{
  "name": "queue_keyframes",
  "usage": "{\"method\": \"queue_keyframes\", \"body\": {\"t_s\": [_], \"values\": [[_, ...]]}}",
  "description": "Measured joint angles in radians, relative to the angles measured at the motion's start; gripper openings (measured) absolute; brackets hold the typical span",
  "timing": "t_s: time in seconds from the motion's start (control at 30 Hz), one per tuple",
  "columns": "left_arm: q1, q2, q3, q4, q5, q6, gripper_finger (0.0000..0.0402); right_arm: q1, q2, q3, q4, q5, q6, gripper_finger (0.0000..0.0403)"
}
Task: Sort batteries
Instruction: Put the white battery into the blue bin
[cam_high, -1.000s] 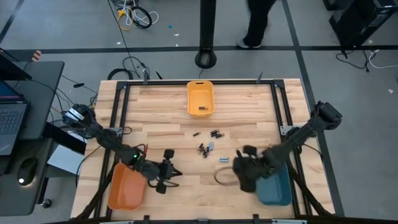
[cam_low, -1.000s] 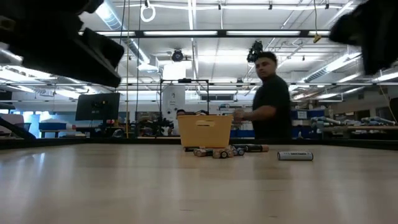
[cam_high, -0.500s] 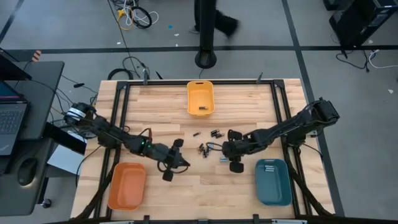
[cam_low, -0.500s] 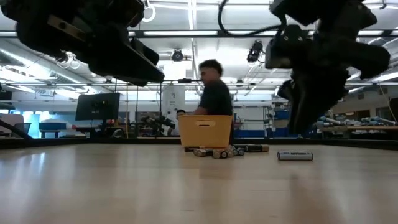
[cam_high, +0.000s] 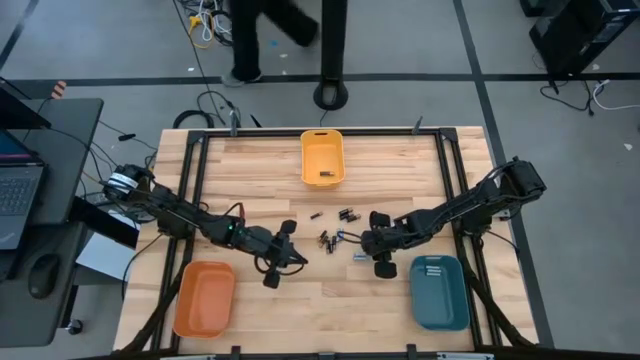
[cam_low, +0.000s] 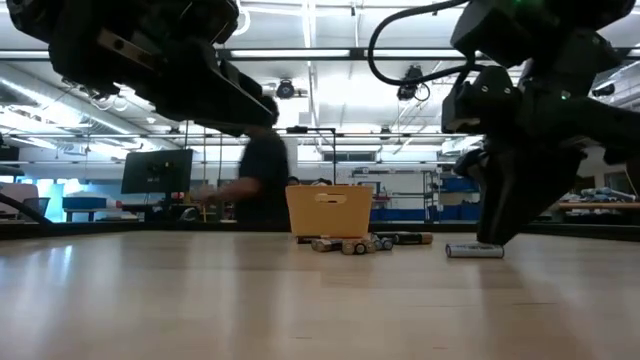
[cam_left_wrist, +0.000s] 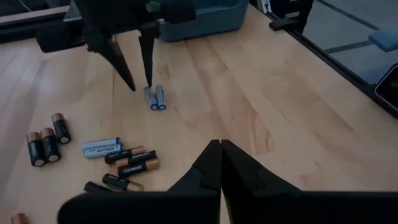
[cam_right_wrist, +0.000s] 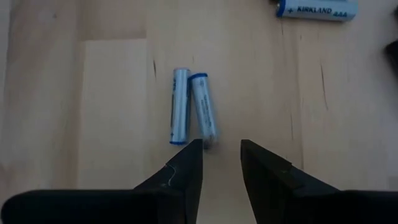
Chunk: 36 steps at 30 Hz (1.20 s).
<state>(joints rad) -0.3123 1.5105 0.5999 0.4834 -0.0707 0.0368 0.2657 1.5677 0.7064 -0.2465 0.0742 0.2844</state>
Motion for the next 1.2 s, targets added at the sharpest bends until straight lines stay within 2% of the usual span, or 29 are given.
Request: {"method": "queue_keyframes", "body": {"t_s": [0.23, 0.73, 0.93, 1.2], "values": [[0.000, 0.000, 0.000, 0.000, -0.036, 0.005, 0.0009, -0.001, 0.000, -0.043, 0.056, -0.001, -0.027, 0.0115], [0.038, 0.000, 0.000, 0.067, -0.040, -0.021, 0.0010, -0.006, 0.000, -0.063, 0.119, 0.000, -0.026, 0.0110], [0.064, 0.000, 0.000, 0.075, 0.003, -0.022, 0.0010, -0.027, 0.001, -0.063, 0.120, 0.001, -0.032, 0.0107], [0.067, 0.001, 0.000, 0.074, 0.005, -0.016, 0.0010, -0.055, 0.001, -0.063, 0.153, -0.017, -0.070, 0.0105]]}}
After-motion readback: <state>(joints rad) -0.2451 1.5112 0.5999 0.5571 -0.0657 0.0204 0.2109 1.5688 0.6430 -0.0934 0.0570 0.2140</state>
